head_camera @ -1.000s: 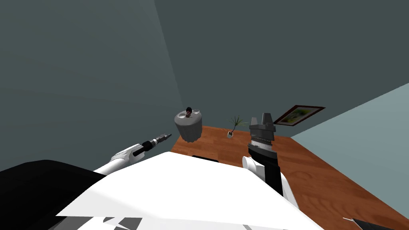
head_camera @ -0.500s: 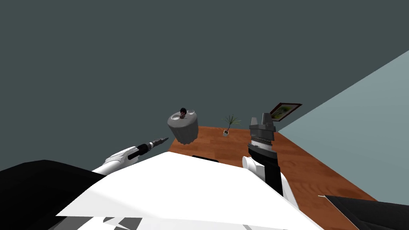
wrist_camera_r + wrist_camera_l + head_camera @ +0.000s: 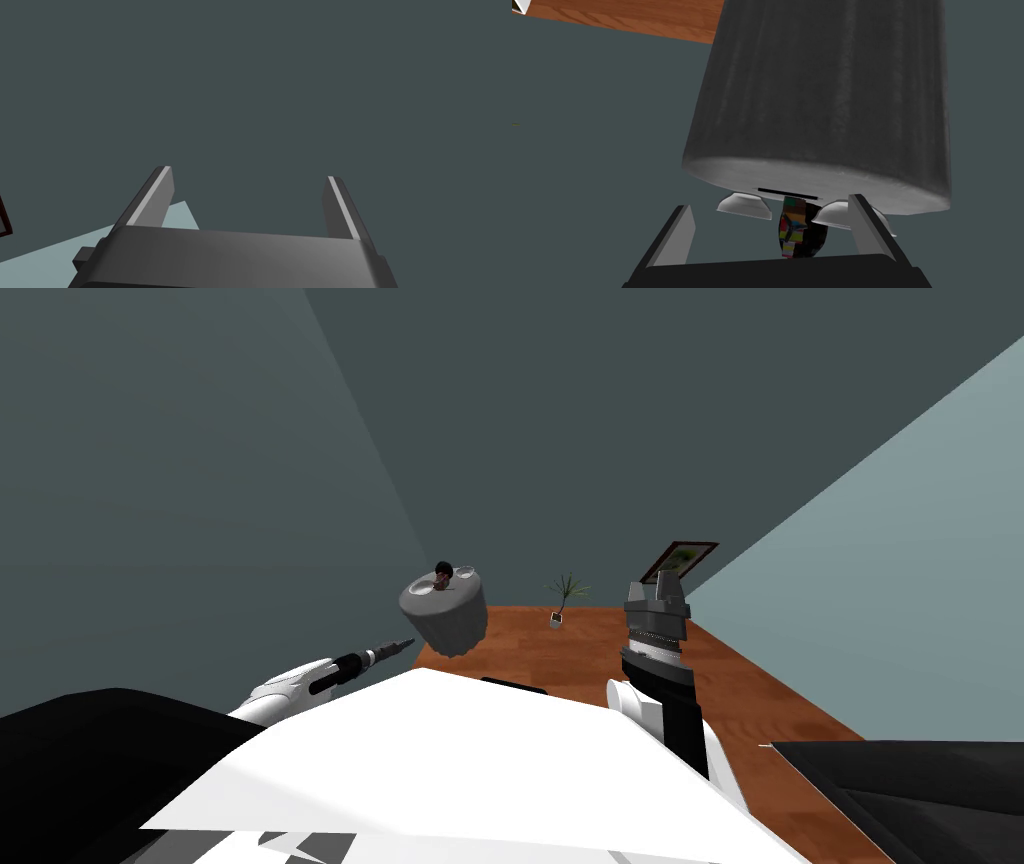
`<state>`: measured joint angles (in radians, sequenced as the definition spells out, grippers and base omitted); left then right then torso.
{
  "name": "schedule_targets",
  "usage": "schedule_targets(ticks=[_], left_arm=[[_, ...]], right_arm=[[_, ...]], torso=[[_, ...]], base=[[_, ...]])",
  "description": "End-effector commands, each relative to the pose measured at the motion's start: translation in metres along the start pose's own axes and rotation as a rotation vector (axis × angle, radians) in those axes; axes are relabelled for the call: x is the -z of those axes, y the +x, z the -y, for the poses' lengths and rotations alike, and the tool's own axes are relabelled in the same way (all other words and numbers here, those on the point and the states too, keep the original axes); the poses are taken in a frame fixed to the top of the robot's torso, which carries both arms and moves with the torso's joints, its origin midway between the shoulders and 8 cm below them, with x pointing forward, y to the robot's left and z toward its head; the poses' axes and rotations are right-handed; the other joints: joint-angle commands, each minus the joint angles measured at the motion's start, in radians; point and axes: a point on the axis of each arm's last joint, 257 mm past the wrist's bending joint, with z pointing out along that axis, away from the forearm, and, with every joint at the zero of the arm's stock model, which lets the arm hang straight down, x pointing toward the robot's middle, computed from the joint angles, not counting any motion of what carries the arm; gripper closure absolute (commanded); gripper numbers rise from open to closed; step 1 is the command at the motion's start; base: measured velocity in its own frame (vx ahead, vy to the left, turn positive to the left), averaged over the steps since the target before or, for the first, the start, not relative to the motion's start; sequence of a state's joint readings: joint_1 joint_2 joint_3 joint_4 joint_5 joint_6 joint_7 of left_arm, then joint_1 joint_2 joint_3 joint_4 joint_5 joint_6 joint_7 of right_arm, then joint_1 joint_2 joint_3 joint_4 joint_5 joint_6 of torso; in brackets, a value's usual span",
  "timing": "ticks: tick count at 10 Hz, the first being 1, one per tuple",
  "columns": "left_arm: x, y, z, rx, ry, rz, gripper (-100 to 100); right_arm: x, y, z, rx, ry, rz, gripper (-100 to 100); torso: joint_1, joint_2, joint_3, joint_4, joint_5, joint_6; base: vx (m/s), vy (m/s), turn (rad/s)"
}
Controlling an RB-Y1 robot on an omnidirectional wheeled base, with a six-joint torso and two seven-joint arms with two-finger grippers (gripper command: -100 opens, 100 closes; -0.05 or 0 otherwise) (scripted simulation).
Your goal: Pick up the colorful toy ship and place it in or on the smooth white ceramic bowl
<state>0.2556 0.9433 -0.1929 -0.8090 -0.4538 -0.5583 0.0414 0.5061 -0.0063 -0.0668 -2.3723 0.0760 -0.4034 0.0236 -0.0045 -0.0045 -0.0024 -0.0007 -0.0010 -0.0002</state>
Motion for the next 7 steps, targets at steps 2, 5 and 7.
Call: schedule_targets(ticks=[2,5,7], left_arm=[[0.001,0.005,-0.009,0.018,-0.018,-0.011,-100],[0.008,0.014,-0.028,0.044,-0.062,-0.047,-100],[0.015,0.022,-0.046,0.069,-0.108,-0.078,-100]], right_arm=[[0.0,0.0,0.0,0.0,0.0,0.0,0],[0.0,0.0,0.0,0.0,0.0,0.0,0],[0.0,0.0,0.0,0.0,0.0,0.0,0]], torso=[[0.002,0.002,0.001,0.0,0.0,-0.001],[0.002,0.001,0.001,0.0,0.0,0.0],[0.001,0.0,0.0,0.0,0.0,0.001]], base=[[0.015,-0.011,-0.006],[0.052,-0.035,-0.12],[0.081,-0.055,-0.179]])
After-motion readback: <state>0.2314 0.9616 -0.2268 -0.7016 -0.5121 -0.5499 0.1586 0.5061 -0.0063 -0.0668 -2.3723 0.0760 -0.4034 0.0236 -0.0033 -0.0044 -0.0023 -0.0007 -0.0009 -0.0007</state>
